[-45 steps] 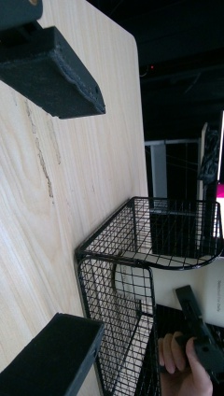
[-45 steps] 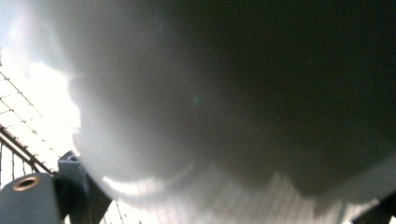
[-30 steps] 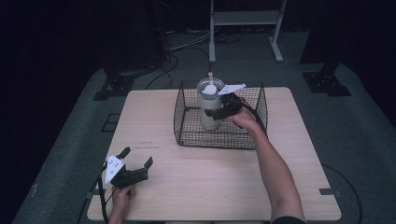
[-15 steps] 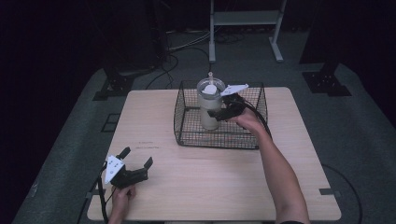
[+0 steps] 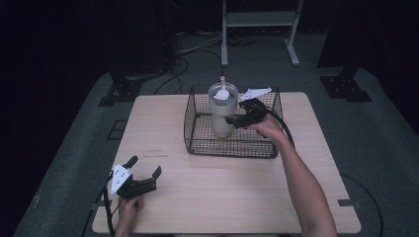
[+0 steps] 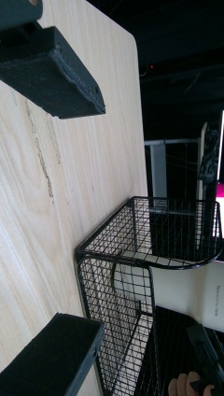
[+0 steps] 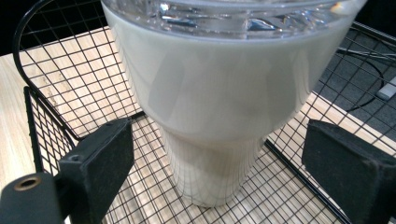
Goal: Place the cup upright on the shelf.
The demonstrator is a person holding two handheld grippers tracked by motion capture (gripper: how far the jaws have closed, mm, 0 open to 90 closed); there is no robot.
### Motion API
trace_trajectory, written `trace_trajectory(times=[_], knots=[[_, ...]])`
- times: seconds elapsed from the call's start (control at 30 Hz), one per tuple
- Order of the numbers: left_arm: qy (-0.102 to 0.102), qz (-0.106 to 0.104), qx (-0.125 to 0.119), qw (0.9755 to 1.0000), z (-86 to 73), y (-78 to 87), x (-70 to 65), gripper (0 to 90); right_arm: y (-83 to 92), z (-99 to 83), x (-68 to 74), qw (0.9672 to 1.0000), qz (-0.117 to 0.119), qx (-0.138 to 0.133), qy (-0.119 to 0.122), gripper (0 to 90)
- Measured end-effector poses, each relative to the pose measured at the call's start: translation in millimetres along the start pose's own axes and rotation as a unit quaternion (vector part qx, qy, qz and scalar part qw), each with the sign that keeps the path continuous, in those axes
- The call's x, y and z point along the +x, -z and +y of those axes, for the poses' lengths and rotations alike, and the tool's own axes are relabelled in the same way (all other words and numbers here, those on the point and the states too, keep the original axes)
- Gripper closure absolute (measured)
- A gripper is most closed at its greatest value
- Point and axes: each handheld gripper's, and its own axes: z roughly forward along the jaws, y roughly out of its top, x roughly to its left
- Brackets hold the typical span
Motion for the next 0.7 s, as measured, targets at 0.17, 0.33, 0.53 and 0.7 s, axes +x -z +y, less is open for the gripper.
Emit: trace_trajectory(times=[0.17,0.33,0.53,0.7], knots=[[-0.001,-0.001,0.000,1.0000,0.0,0.1,0.1,0.0,1.8,-2.4,0.8,1.0000,0.001,0.001,-0.003,8.8],[-0.003,-0.001,0.000,1.0000,-0.1,-0.1,-0.1,0.0,7.2,-3.0,0.5,1.0000,-0.001,0.000,-0.009,8.9],[-0.004,-0.001,0.000,1.0000,0.0,0.0,-0.3,0.0,18.7,-0.9,-1.3,0.9998,-0.004,-0.006,-0.018,8.8],[-0.004,-0.001,0.001,1.0000,-0.1,0.0,-0.3,0.0,27.9,1.5,-1.6,0.9996,-0.007,-0.012,-0.024,8.8]])
